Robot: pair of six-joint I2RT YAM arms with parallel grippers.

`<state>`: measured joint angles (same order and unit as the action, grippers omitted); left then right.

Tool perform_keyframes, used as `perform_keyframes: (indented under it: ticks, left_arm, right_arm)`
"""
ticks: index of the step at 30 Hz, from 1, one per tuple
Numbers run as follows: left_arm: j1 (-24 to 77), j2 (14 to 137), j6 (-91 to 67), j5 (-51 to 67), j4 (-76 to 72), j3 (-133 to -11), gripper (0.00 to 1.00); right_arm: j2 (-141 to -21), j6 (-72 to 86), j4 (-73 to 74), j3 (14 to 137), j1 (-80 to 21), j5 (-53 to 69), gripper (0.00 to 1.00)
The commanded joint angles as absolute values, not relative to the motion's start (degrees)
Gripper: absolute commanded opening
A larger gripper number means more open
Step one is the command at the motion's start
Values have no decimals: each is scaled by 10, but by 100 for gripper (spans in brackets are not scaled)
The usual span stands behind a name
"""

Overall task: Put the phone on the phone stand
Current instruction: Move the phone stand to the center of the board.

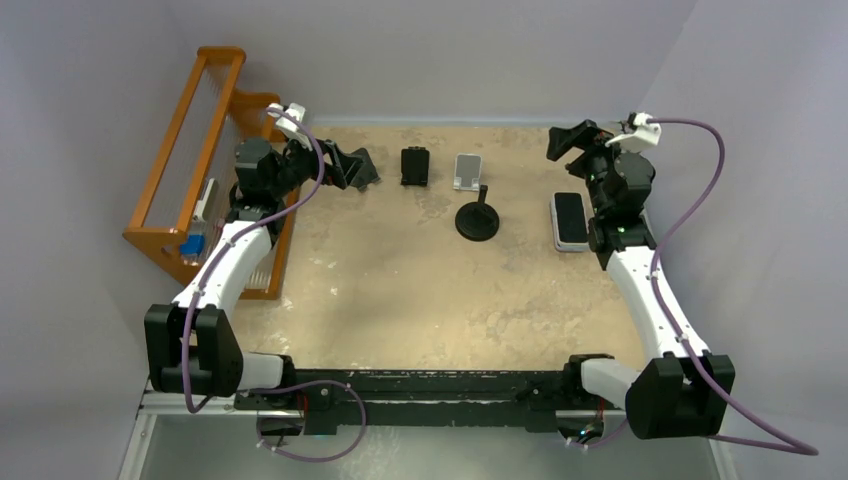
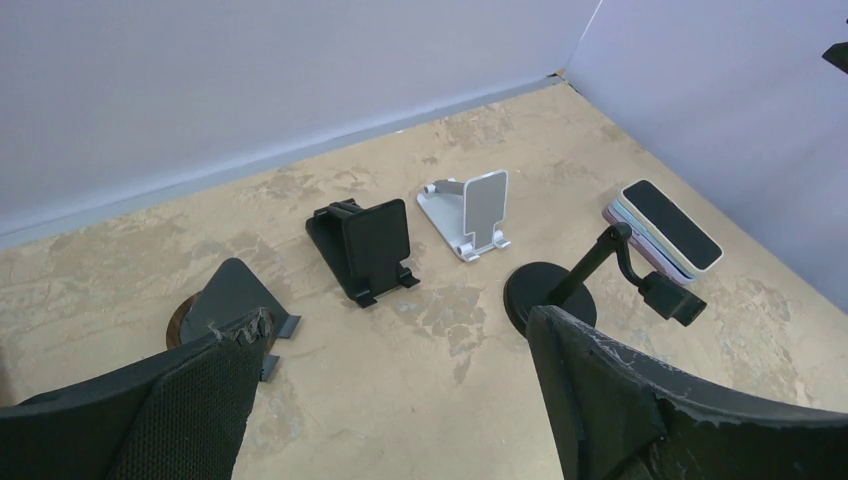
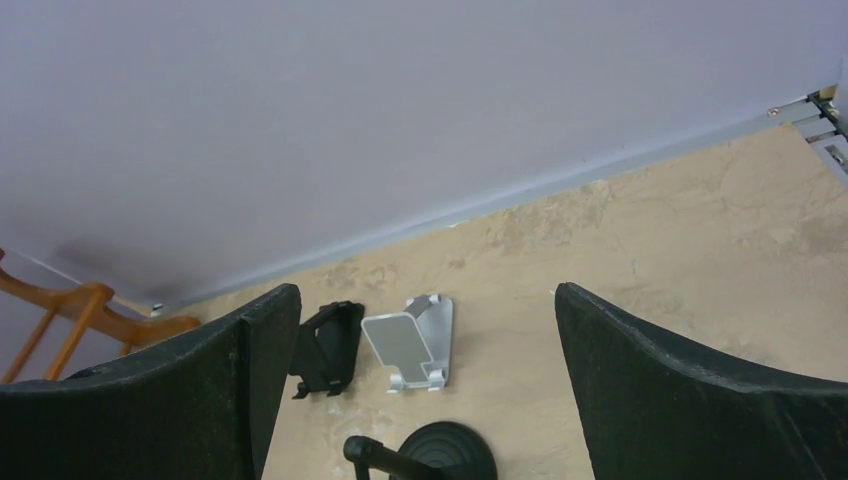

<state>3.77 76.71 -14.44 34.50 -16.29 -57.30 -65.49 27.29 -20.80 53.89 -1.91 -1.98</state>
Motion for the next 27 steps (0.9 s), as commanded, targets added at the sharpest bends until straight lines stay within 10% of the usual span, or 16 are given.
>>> perform_keyframes:
  ticks: [1,22,27]
  left_arm:
    - [36,764,-149,348,-188,-585,98]
    - [35,1185,-25,259,-9,-961,90]
    - [33,1236,-5,305,42,-1013,74]
  right_arm:
    - [-625,291,-223,525,-17,2,99]
    - [-707,230,-239,535,-15,229,99]
    - [-704,231,-254,523,-15,234,99]
